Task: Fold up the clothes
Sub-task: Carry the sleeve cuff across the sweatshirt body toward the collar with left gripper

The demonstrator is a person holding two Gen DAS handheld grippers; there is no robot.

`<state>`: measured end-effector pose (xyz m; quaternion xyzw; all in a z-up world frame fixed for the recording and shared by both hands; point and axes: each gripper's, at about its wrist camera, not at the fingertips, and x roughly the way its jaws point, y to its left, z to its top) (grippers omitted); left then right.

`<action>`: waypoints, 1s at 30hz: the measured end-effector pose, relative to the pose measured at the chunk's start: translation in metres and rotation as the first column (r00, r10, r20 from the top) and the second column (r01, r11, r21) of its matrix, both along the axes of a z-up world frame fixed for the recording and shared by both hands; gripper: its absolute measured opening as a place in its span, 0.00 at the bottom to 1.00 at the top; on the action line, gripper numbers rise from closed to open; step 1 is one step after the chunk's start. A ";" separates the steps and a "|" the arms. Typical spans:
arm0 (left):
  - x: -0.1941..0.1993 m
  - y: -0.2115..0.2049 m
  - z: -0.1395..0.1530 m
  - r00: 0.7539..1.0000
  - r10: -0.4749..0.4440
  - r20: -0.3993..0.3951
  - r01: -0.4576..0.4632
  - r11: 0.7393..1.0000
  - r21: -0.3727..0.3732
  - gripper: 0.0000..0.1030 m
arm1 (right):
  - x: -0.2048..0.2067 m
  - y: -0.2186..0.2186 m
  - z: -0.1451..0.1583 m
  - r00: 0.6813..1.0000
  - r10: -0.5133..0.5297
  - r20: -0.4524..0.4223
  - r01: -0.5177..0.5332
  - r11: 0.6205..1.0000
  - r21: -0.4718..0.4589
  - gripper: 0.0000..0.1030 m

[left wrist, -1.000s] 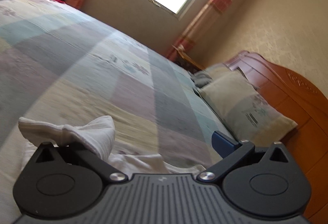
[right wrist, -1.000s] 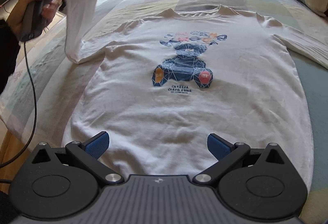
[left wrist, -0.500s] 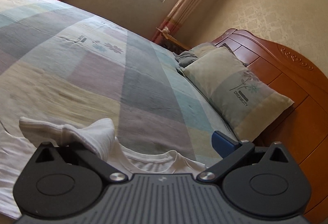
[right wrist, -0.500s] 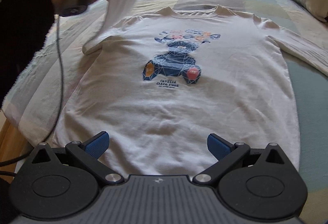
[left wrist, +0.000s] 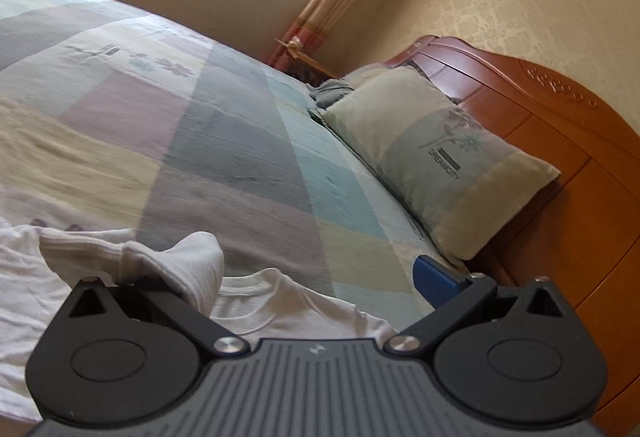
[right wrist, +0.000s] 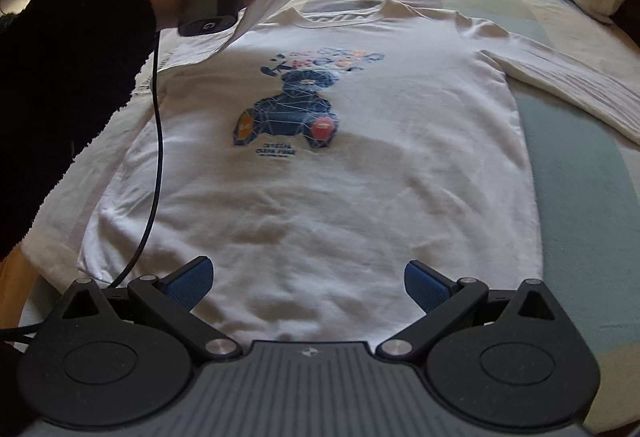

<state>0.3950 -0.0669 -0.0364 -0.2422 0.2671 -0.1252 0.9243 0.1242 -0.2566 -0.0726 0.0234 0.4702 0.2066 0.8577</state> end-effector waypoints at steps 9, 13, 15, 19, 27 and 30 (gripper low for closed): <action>0.018 -0.037 -0.015 0.997 -0.061 -0.039 0.062 0.998 0.021 0.99 | 0.003 -0.004 -0.010 0.999 -0.015 -0.028 0.015 1.000 -0.005 1.00; 0.022 -0.051 -0.021 0.994 -0.097 -0.049 0.099 0.995 0.033 0.99 | 0.005 -0.006 -0.013 0.999 -0.018 -0.039 0.018 1.000 -0.007 1.00; 0.024 -0.057 -0.024 0.992 -0.111 -0.057 0.113 0.993 0.035 0.99 | 0.005 -0.006 -0.015 0.999 -0.017 -0.042 0.017 1.000 -0.007 1.00; 0.028 -0.069 -0.030 0.988 -0.138 -0.070 0.142 0.988 0.056 0.99 | 0.005 -0.007 -0.017 0.998 -0.019 -0.052 0.019 1.000 -0.007 1.00; 0.028 -0.088 -0.048 0.974 -0.199 -0.108 0.215 0.963 0.163 0.99 | 0.006 -0.011 -0.020 0.998 -0.033 -0.061 0.033 0.999 -0.003 1.00; 0.023 -0.103 -0.054 0.962 -0.245 -0.119 0.269 0.922 0.278 0.99 | 0.006 -0.011 -0.022 0.997 -0.036 -0.063 0.036 0.999 -0.002 1.00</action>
